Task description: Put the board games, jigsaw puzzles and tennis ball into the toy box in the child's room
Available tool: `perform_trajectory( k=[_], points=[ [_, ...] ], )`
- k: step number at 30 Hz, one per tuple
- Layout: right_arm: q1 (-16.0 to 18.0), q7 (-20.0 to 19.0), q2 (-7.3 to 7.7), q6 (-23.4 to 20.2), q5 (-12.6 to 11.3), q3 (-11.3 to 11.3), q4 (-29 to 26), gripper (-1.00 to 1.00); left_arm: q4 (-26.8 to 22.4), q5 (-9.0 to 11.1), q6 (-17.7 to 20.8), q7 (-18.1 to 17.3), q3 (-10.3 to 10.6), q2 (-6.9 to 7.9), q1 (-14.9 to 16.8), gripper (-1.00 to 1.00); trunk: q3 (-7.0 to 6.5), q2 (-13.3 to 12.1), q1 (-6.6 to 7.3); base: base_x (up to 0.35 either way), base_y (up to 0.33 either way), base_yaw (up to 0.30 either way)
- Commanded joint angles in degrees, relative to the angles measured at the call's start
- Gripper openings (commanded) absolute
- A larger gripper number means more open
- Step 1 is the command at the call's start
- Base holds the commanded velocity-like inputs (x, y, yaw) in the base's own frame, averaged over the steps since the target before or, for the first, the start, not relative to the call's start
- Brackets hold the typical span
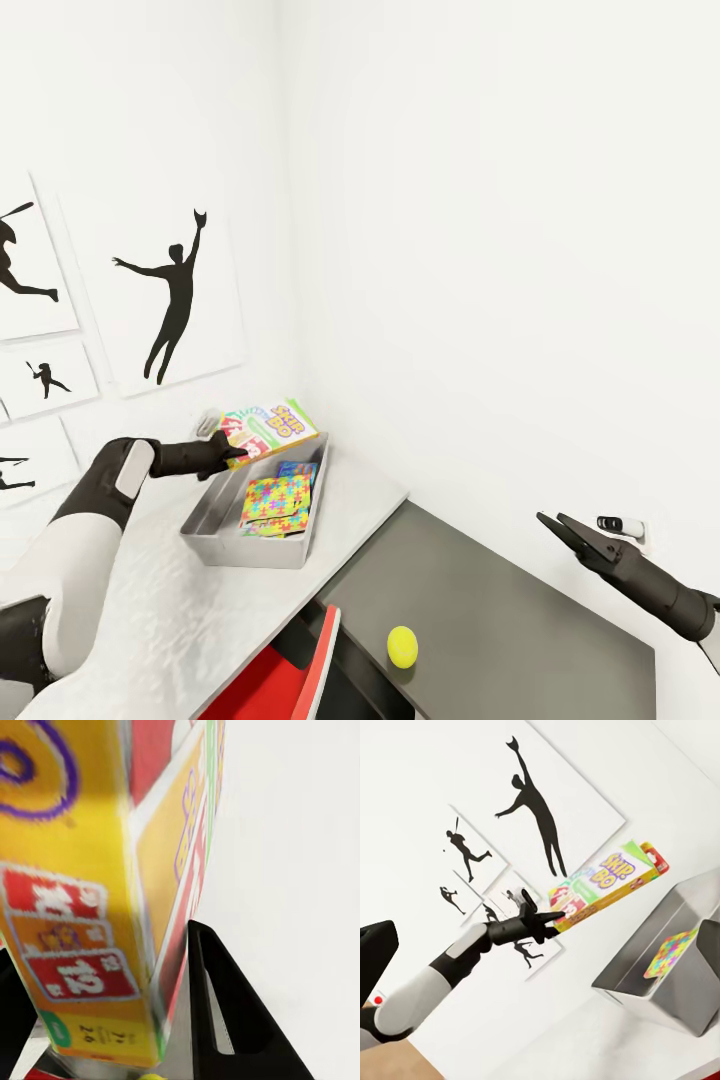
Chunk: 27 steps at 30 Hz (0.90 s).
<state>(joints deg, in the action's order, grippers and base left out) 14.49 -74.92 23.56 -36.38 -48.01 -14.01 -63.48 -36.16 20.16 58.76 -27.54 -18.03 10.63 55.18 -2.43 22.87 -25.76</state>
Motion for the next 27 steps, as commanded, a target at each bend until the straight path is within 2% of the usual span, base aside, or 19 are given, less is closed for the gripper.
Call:
perform_trajectory(
  k=[1,3,8,14,18,20,22,25,27],
  points=[
    [0.01,-0.06,0.01,-0.51,-0.24,0.02,0.02,1.0,0.0,-0.1,0.29,0.54,-0.6,-0.39,0.3,-1.0,0.03,0.05,-0.02,0.0,0.0,0.0],
    [0.01,-0.05,0.02,-0.53,-0.24,0.03,0.02,1.0,-0.08,0.43,0.21,3.24,-2.01,-1.61,1.3,-1.0,0.03,0.05,-0.02,0.0,0.0,0.0],
    [0.01,-0.05,0.03,-0.53,-0.24,0.03,0.04,1.0,-0.37,0.96,0.1,6.28,-3.64,-2.95,1.95,-1.0,0.03,0.05,-0.02,0.0,0.0,0.0],
    [0.01,-0.08,0.07,-0.54,-0.24,0.04,0.1,1.0,-0.85,1.14,-1.78,7.39,-4.48,-3.77,2.1,-1.0,0.03,0.05,-0.02,0.0,0.0,0.0],
    [0.01,-0.11,0.08,-0.54,-0.24,0.02,0.11,1.0,-0.97,1.19,-5.4,8.3,-8.45,-5.11,2.12,-1.0,0.03,0.05,-0.02,0.0,0.0,0.0],
    [0.01,-0.11,0.08,-0.54,-0.24,-0.02,0.16,1.0,-1.0,1.27,-6.6,11.03,-13.17,-6.68,2.12,-1.0,0.03,0.05,-0.02,0.0,0.0,0.0],
    [0.01,-0.11,0.08,-0.54,-0.24,-0.04,0.18,1.0,-1.05,1.32,-7.0,13.62,-15.89,-7.68,2.13,-1.0,0.03,0.05,-0.02,0.0,0.0,0.0],
    [0.01,-0.13,0.08,-0.54,-0.24,-0.05,0.23,1.0,-1.98,1.5,-7.32,16.69,-17.99,-8.8,2.13,-1.0,0.03,0.05,-0.02,0.0,0.0,0.0],
    [0.01,-0.13,0.08,-0.54,-0.24,-0.03,0.22,1.0,-2.85,1.63,-7.39,17.29,-18.41,-9.43,2.13,-1.0,0.03,0.05,-0.02,0.0,0.0,0.0]
  ],
)
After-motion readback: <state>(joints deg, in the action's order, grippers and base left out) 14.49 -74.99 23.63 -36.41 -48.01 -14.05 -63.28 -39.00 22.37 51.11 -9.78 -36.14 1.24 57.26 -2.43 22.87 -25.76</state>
